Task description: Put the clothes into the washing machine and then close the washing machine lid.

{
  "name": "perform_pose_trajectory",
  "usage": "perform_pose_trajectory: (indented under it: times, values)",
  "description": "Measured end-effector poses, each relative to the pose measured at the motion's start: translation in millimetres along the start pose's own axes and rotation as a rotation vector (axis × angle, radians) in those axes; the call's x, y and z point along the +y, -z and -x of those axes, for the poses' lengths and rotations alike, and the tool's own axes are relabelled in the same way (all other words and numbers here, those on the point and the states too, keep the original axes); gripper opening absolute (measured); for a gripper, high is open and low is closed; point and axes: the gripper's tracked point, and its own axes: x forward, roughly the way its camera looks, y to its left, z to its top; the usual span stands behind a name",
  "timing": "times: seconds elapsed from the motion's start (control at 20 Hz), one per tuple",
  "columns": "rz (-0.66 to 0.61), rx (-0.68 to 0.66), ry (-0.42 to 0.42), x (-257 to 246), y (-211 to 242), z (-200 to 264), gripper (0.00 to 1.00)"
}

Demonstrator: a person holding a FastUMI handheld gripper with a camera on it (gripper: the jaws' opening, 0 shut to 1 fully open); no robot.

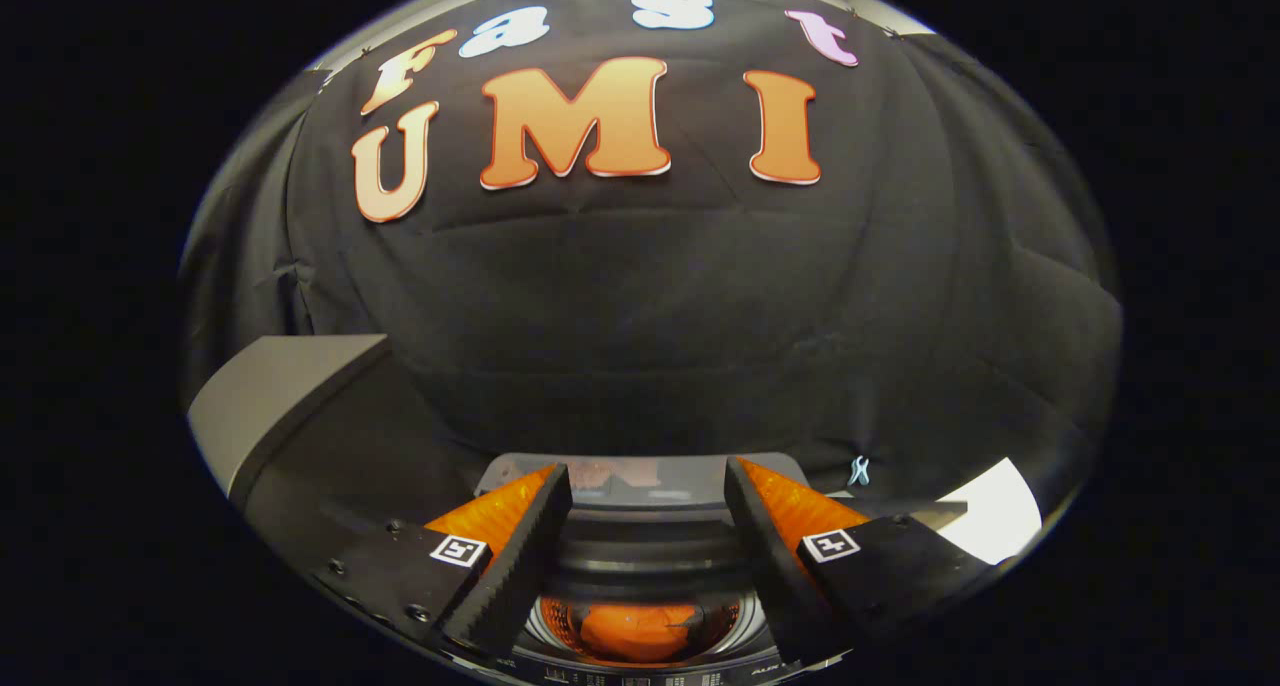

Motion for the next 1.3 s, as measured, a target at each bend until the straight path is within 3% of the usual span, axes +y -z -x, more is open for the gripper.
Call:
perform_pose_trajectory:
  times: [0.4, 0.7, 0.95, 1.3]
  values:
    - [-0.039, 0.229, -0.003, -0.6, 115.3, -5.8, 0.99]
    - [-0.048, 0.32, -0.01, 5.2, 160.2, -6.7, 0.99]
    - [-0.058, 0.269, 0.005, 4.4, 135.9, 1.3, 0.99]
    - [-0.054, -0.013, 0.042, -4.7, 0.7, 59.9, 0.99]
